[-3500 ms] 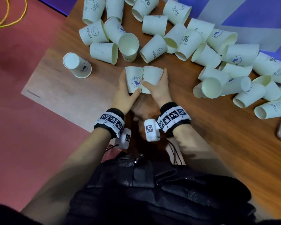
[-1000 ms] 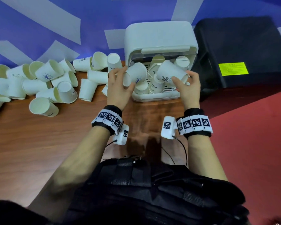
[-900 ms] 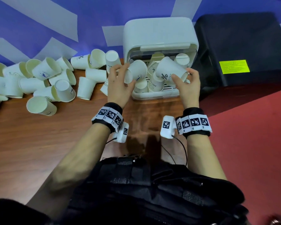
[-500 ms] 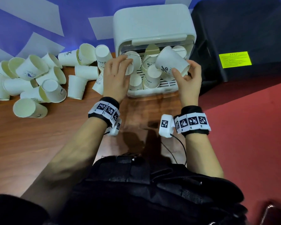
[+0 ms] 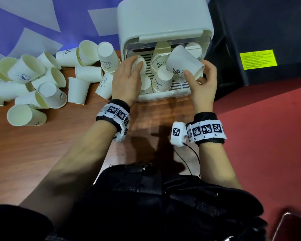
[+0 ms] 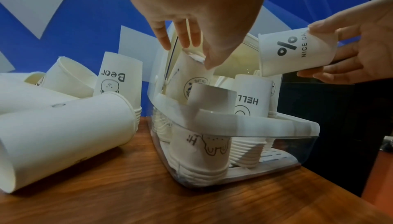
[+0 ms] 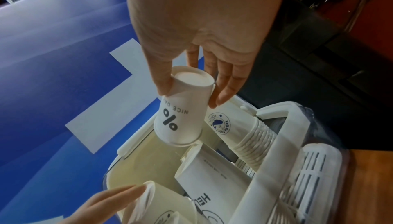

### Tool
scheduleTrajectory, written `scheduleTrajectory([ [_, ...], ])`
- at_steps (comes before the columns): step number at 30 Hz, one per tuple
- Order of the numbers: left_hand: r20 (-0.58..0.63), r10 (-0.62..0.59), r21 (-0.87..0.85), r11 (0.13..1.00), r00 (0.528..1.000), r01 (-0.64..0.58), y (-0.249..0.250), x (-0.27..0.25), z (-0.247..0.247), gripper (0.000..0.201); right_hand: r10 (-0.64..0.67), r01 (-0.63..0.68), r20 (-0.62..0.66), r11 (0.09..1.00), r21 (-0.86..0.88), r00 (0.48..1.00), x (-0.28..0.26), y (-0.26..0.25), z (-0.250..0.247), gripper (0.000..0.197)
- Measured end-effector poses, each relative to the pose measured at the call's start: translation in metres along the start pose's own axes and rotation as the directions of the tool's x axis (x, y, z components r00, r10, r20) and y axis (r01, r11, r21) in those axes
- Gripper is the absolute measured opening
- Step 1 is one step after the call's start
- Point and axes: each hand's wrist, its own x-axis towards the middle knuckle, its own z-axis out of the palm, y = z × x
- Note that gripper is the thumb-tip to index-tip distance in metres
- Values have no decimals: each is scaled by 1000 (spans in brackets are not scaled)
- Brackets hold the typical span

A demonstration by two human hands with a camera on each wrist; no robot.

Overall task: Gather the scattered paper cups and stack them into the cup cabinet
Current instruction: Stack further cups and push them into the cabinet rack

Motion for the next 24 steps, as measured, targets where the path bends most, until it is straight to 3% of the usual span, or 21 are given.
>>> scheduleTrajectory([
  [4, 114, 9, -10, 1000, 993, -8, -3, -5, 8, 44, -46, 46, 4, 998, -34, 999, -3, -1, 2, 48],
  [8, 292, -120, -9, 992, 949, 129, -4, -4, 11, 56, -71, 71, -45, 997, 4, 996, -4, -2, 3, 59],
  [11, 398, -184, 18, 981, 899, 193, -7, -4, 16, 61, -97, 95, -73, 995, -27, 993, -4, -1, 4, 52],
  [14, 440, -200, 6, 976, 876, 220, -9, -2, 17, 62, -103, 102, -12, 994, -42, 995, -5, -1, 8, 42],
  [19, 386, -205, -79, 964, 899, 254, -8, -4, 15, 61, -119, 128, 125, 989, -69, 985, -5, 1, 26, 32],
  [24, 168, -183, -204, 955, 969, 216, -5, -25, 14, 51, -227, 266, 216, 948, -176, 950, -1, 4, 47, 31],
])
